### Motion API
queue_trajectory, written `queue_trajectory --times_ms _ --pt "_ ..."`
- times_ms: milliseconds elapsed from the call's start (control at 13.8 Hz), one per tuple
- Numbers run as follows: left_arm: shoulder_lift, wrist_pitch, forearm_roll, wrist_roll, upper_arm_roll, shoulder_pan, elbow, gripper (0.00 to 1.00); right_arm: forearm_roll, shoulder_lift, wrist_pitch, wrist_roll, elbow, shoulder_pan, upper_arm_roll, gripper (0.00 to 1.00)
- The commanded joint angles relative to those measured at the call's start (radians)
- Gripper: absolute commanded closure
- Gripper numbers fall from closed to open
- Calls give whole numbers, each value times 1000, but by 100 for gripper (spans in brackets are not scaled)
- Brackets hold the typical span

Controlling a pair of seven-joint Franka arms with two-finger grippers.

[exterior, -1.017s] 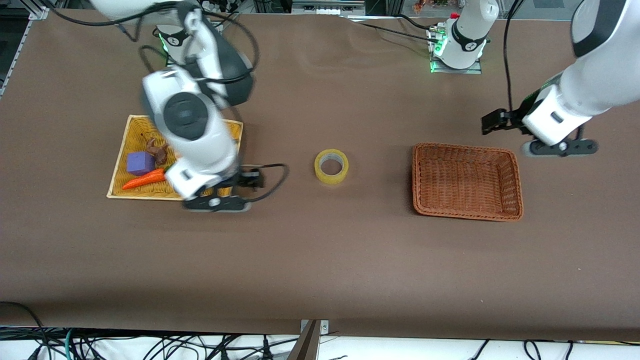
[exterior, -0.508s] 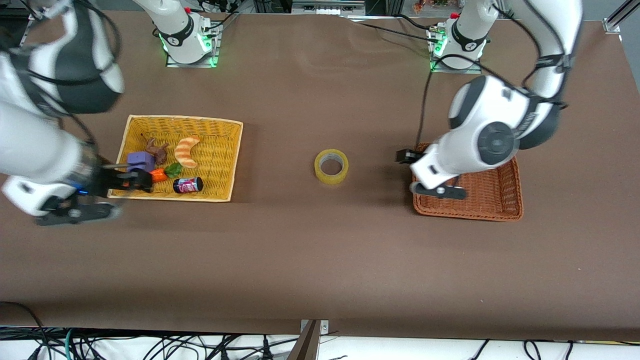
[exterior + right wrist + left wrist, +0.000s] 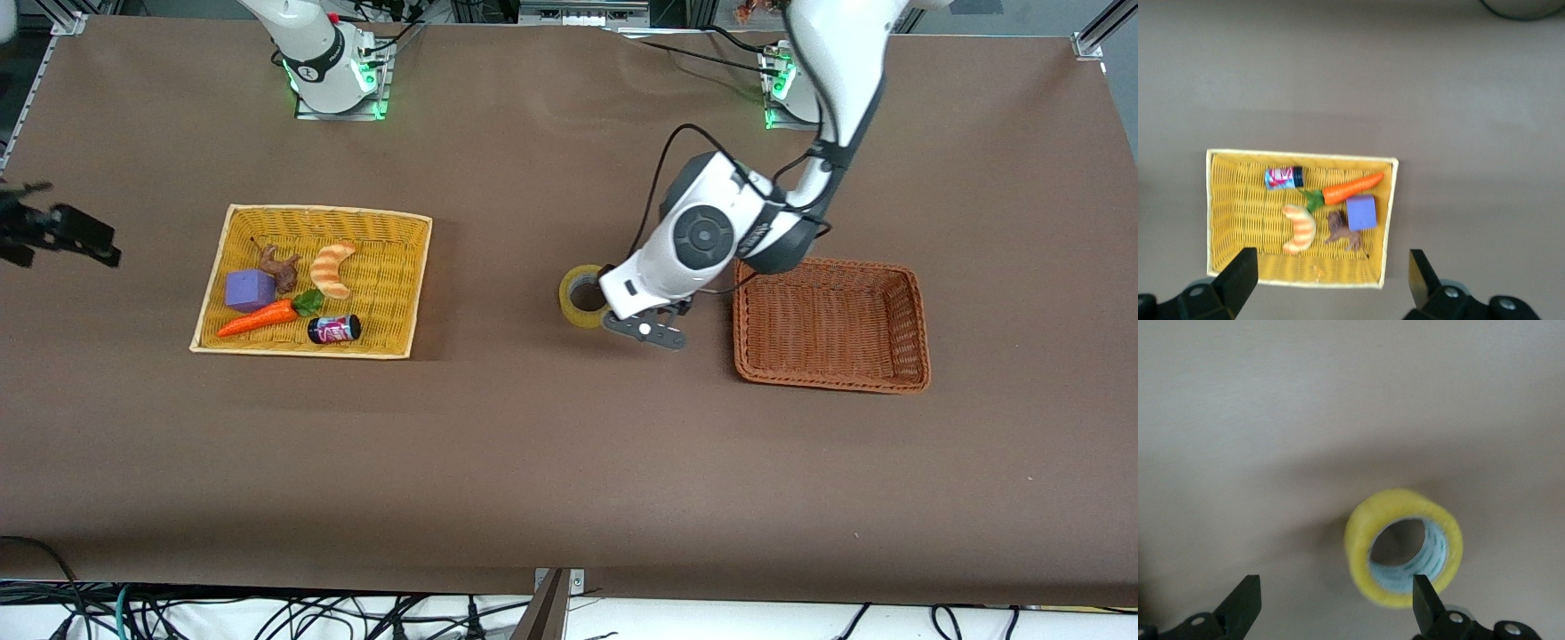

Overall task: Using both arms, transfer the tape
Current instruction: 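Grasp the tape roll with the left gripper while the right gripper withdraws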

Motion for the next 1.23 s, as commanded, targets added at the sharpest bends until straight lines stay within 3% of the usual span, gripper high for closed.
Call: queue_trajectory --times_ms 0,436,581,654,1162 --pt "86 66 -12 16 11 -29 29 0 5 -144 56 -17 -193 -29 4 0" --pt "164 80 20 29 20 -81 26 3 8 -100 47 -34 -165 -34 21 0" --pt "166 101 70 27 18 -79 21 83 11 -81 47 -37 -143 -32 22 0" --pt "163 101 73 10 18 -84 23 98 12 -80 47 -37 -142 -32 22 0" --pt "98 26 87 20 43 -69 32 100 11 -66 50 -34 -140 -26 22 0"
